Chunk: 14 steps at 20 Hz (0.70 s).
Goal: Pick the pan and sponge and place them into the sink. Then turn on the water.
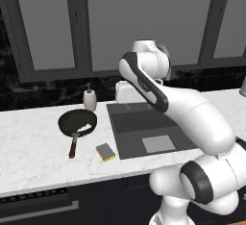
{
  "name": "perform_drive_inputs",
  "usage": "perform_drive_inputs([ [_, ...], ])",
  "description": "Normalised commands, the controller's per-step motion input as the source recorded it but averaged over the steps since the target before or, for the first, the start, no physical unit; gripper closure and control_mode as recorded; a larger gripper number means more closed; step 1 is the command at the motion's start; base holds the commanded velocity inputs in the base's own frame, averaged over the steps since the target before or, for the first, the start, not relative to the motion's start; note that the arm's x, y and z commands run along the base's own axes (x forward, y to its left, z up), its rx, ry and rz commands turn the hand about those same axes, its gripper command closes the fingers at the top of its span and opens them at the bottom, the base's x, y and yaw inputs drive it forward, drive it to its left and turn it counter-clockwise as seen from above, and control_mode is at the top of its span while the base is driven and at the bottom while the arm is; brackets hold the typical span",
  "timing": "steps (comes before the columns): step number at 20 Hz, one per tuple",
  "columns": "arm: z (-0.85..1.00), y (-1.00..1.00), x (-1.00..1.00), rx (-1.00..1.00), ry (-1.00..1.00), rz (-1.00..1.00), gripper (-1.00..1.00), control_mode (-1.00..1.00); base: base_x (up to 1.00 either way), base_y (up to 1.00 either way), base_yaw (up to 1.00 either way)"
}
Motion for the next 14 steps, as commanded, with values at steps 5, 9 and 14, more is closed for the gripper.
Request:
perform_drive_inputs([
  [5, -0.28, 0.91, 0.02, 0.0, 0.25, 0.0, -1.0, -1.0, 0.0, 0.0, 0.0],
  [9, -0.35, 0.79, 0.01, 0.0, 0.11, 0.0, -1.0, -1.0, 0.0, 0.0, 0.0],
  [14, -0.25, 0.49, 0.0, 0.0, 0.01, 0.0, -1.0, -1.0, 0.0, 0.0, 0.0],
])
